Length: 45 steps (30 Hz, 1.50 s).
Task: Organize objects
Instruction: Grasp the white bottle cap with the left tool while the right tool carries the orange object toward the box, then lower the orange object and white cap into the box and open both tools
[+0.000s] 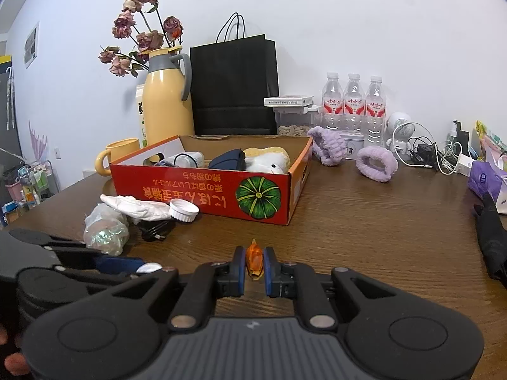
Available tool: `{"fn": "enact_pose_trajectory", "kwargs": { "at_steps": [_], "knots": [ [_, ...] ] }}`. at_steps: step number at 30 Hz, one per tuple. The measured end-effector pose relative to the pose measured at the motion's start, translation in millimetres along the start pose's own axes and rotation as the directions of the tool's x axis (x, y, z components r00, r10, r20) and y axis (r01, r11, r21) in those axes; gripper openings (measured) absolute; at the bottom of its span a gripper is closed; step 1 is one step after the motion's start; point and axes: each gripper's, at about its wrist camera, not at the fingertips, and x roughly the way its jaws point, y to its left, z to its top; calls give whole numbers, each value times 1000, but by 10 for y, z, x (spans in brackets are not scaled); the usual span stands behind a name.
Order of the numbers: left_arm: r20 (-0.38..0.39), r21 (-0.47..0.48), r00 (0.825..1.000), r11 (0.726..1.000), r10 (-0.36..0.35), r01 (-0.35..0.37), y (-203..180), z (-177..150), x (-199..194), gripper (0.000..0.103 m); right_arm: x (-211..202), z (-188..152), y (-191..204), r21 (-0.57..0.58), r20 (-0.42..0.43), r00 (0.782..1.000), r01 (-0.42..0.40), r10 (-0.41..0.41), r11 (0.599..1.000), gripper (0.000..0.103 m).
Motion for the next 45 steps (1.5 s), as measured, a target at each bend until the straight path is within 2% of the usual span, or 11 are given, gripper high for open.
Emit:
{"fn": "enact_pose_trajectory", "kwargs": {
  "at_steps": [5,10,19,25,36,42,45],
  "knots": [
    [22,-18,1000,1000,-13,13,39,42,-52,29,19,58,42,-10,6,1000,-2,2,1000,11],
    [84,-58,996,998,-14,19,183,183,-200,29,66,177,132,-28,24,1000,-8,9,1000,11],
    [230,-119,972,993,39,-12,597,643,-403,29,242,547,358,-58,81,996,-23,28,998,11],
    [269,-151,961,988,70,-30,913,961,-327,29,491,851,472,-60,99,995,-18,24,998,11],
    [268,-187,960,982,84,-33,1398,1415,235,29,1261,1325,550,-57,96,995,17,-11,998,11],
    [221,-174,973,984,68,-29,1529,1577,648,29,1690,1387,384,-13,80,996,31,-30,999,11],
    [192,-160,979,986,65,-34,1553,1602,827,29,1862,1339,298,-8,42,999,32,-31,999,11]
  ]
}}
